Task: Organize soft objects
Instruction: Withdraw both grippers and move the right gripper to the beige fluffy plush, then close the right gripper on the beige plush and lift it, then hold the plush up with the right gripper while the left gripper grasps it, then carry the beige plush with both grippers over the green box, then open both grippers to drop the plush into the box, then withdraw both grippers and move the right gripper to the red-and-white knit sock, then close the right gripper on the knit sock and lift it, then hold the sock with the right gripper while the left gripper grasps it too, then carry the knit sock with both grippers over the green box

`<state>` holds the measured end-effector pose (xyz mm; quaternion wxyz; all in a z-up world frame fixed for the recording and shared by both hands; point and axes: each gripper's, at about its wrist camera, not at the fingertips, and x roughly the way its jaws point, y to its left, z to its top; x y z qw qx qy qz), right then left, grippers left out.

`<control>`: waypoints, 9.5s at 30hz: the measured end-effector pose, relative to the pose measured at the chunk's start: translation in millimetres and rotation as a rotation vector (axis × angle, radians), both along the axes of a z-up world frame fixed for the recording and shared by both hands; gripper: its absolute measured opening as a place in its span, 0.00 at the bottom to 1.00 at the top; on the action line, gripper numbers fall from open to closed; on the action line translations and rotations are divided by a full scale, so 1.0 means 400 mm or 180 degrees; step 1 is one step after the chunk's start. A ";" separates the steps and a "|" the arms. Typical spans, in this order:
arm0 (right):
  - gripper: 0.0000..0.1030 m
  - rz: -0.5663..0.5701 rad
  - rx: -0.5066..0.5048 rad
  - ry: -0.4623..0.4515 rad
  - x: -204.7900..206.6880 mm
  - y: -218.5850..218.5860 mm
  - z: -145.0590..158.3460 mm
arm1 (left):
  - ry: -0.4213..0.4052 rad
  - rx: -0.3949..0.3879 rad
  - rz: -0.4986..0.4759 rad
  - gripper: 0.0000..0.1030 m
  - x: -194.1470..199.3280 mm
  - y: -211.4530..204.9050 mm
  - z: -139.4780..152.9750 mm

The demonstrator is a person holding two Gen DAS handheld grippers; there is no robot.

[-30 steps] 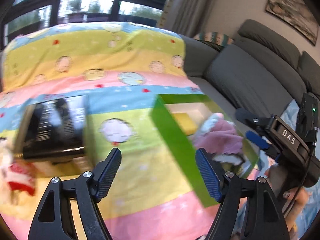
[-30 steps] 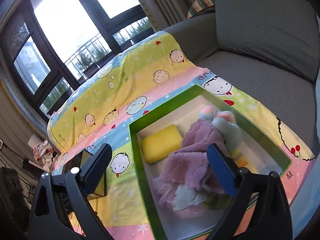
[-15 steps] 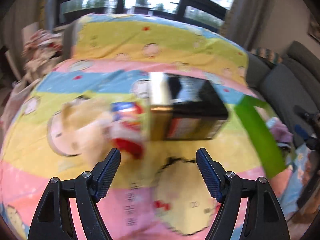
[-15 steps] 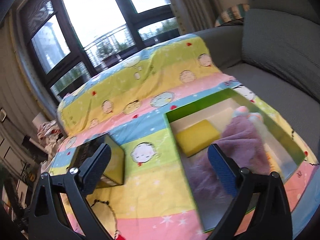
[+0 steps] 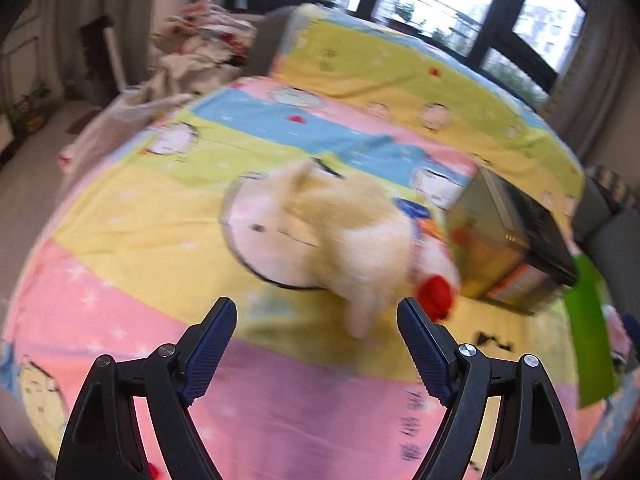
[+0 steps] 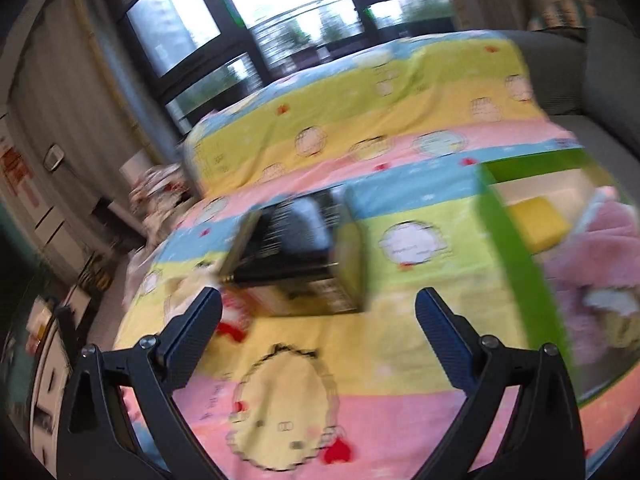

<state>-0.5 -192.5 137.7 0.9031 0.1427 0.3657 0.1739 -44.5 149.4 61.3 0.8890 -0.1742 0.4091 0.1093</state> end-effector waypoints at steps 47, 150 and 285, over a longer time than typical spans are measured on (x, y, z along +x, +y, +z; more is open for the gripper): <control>0.26 0.0908 -0.0251 -0.0227 0.098 0.429 0.147 | 0.0173 -0.0355 0.0300 0.81 -0.030 0.131 -0.013; 0.41 -0.1376 0.0690 0.0869 0.152 -0.636 -0.152 | 0.0237 -0.0166 -0.2885 0.39 0.298 -1.208 0.078; 0.42 -0.1449 0.0355 0.0488 -0.086 -0.506 -0.060 | -0.0123 -0.0945 -0.3219 0.29 0.134 -1.053 0.095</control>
